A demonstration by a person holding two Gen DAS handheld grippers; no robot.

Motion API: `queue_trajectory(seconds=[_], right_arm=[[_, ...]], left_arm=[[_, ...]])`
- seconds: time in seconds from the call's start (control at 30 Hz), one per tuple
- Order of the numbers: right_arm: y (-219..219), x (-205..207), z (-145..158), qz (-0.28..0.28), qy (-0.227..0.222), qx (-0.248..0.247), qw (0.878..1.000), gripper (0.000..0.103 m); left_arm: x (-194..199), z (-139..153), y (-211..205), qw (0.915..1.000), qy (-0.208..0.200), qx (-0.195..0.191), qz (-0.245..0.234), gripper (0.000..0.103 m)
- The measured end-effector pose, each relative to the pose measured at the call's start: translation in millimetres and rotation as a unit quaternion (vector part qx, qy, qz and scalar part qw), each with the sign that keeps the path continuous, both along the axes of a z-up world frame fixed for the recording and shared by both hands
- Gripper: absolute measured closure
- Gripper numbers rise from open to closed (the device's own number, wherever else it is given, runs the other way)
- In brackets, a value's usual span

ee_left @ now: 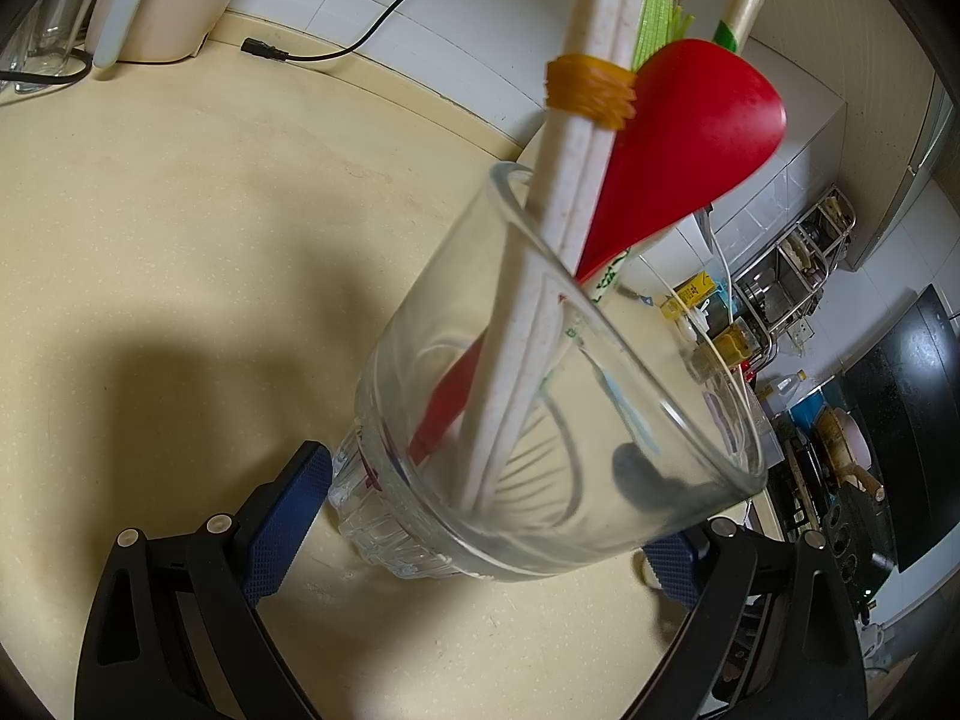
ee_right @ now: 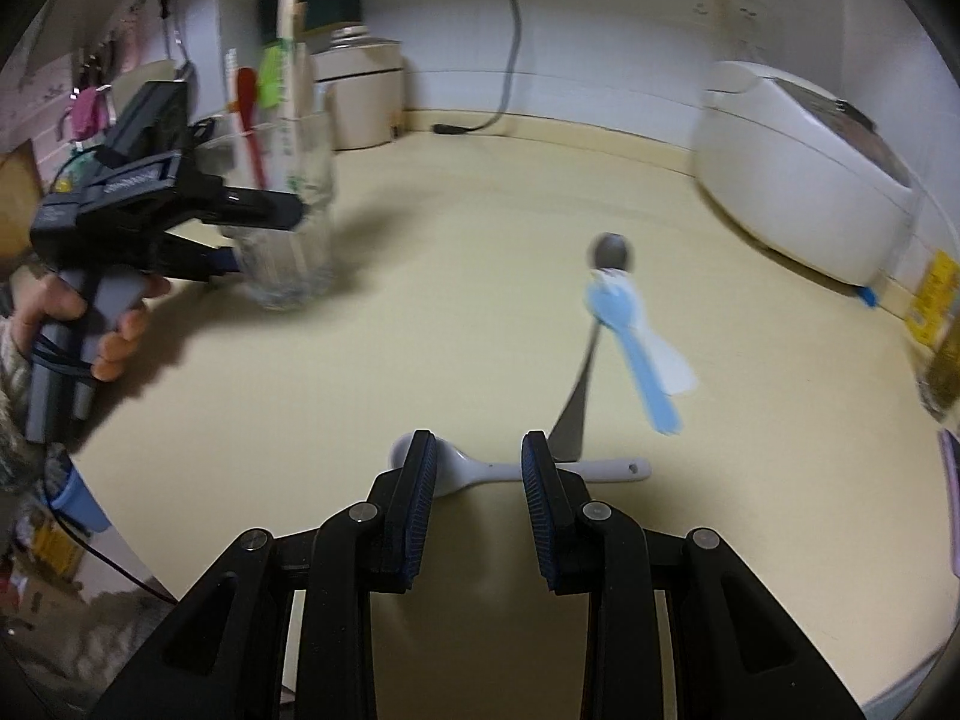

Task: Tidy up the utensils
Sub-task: 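Move the right tool back over the white spoon on the counter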

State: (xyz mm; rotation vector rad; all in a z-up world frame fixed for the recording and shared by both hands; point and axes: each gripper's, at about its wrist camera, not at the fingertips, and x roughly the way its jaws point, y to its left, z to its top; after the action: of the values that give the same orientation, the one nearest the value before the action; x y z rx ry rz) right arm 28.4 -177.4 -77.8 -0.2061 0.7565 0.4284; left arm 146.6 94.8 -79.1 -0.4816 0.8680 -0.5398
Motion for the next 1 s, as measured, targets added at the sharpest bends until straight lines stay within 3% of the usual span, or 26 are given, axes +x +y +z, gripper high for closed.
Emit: queue_trajectory(seconds=[0.13, 0.2, 0.3, 0.5, 0.57, 0.63, 0.77, 1.0], right_arm=[[2, 8, 5, 0.013, 0.021, 0.059, 0.998, 0.073], [-4, 7, 11, 0.018, 0.014, 0.064, 0.998, 0.073], [-13, 8, 16, 0.017, -0.006, 0.028, 0.999, 0.073], [-36, 34, 14, -0.009, -0.002, -0.019, 1.000, 0.073], [-31, 27, 18, 0.026, -0.002, -0.009, 1.000, 0.073], [-15, 12, 21, 0.098, -0.001, -0.010, 0.995, 0.073], [9, -1, 11, 0.170, 0.000, -0.080, 0.982, 0.073], [33, 3, 3, 0.219, -0.007, -0.145, 0.965, 0.073]], left_arm=[[0, 0, 0, 1.0000, 0.000, 0.000, 0.000, 0.007], [0, 0, 0, 1.0000, 0.000, 0.000, 0.000, 0.007], [0, 0, 0, 1.0000, 0.000, 0.000, 0.000, 0.007], [0, 0, 0, 1.0000, 0.000, 0.000, 0.000, 0.007], [0, 0, 0, 1.0000, 0.000, 0.000, 0.000, 0.007], [0, 0, 0, 1.0000, 0.000, 0.000, 0.000, 0.007], [0, 0, 0, 1.0000, 0.000, 0.000, 0.000, 0.007], [0, 0, 0, 1.0000, 0.000, 0.000, 0.000, 0.007]])
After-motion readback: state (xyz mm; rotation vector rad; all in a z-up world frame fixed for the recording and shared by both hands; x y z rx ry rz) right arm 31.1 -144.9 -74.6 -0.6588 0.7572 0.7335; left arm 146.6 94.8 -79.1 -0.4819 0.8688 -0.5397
